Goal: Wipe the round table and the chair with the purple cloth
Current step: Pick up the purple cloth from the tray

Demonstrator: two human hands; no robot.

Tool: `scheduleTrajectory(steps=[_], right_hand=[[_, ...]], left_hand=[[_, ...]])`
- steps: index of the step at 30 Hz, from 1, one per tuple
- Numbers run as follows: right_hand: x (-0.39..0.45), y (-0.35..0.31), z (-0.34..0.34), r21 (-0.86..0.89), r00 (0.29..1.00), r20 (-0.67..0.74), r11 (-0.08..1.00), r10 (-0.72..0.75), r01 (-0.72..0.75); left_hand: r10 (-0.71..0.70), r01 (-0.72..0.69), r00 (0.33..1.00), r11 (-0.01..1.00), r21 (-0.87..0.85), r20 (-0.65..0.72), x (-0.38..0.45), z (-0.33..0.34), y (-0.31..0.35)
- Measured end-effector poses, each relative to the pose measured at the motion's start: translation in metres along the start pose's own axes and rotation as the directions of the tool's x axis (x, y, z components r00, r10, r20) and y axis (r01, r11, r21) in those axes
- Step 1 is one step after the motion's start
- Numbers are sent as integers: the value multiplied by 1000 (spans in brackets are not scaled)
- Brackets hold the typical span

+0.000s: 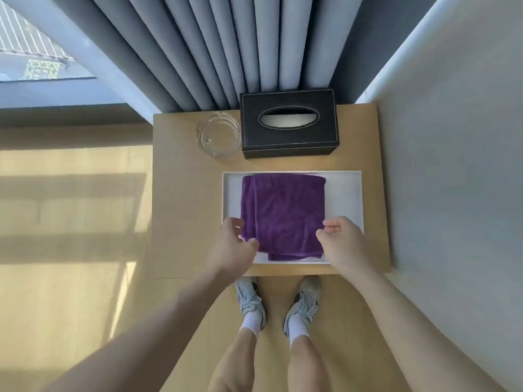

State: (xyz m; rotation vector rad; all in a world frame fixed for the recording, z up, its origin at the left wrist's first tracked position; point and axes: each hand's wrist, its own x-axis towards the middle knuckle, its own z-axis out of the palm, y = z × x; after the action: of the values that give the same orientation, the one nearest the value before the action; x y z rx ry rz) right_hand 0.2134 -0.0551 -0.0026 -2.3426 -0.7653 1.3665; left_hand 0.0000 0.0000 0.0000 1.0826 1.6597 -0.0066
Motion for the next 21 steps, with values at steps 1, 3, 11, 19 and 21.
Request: scheduleTrajectory(steps=[1, 3, 11, 19, 21], right_hand=[[11, 2, 6, -5, 999, -47, 1000, -9, 9], [26, 4, 11, -3, 992, -120, 1000, -29, 29], [37, -14, 27, 38, 998, -13, 998, 55, -55], [-31, -71, 6, 222, 982, 190, 974, -3, -40], [-56, -86, -3, 284, 976, 217, 958, -23, -41]], left_hand=[[-1, 0, 999, 1000, -2, -32, 12, 6, -2], [-31, 30, 997, 999, -14, -76, 25, 10, 3], [-81, 84, 990, 996, 26, -115, 46, 26, 20], [-148, 167, 985, 936, -308, 86, -18, -23, 42], [-152, 176, 984, 915, -362, 96, -44, -42, 49]])
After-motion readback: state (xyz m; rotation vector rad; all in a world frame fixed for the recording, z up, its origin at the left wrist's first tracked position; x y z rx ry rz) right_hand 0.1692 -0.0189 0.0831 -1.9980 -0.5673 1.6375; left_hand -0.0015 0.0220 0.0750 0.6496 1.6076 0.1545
